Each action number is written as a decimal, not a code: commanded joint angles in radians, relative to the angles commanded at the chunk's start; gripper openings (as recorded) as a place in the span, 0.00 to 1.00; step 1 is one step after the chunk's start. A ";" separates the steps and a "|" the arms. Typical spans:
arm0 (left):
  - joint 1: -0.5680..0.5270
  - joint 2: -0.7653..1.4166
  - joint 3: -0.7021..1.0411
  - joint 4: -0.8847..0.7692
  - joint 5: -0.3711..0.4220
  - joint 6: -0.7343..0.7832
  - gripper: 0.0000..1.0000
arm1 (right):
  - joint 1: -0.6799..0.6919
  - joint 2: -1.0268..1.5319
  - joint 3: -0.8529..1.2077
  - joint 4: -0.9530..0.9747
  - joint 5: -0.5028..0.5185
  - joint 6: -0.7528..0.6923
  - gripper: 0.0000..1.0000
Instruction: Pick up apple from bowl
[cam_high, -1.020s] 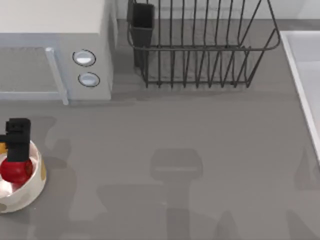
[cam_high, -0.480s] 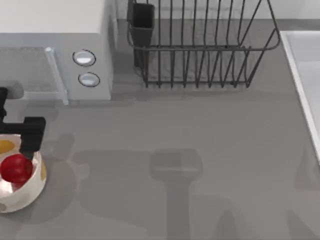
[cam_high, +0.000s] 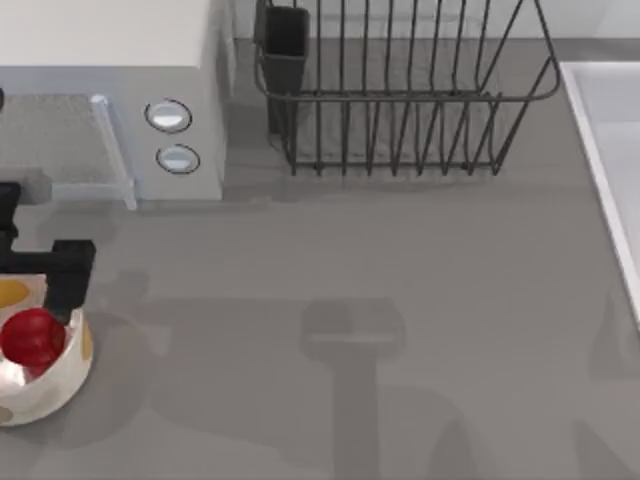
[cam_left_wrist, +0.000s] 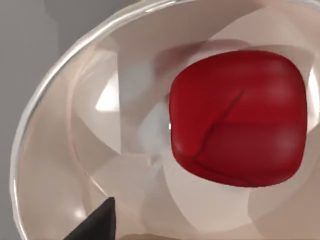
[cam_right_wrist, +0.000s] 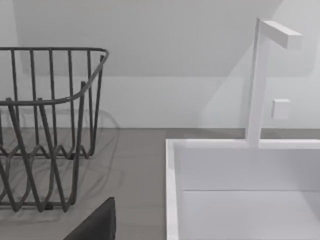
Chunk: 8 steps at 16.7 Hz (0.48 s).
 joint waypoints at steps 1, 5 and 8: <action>0.000 0.016 -0.019 0.033 0.000 0.000 1.00 | 0.000 0.000 0.000 0.000 0.000 0.000 1.00; -0.001 0.103 -0.121 0.238 0.000 0.003 1.00 | 0.000 0.000 0.000 0.000 0.000 0.000 1.00; -0.001 0.164 -0.192 0.371 0.000 0.005 1.00 | 0.000 0.000 0.000 0.000 0.000 0.000 1.00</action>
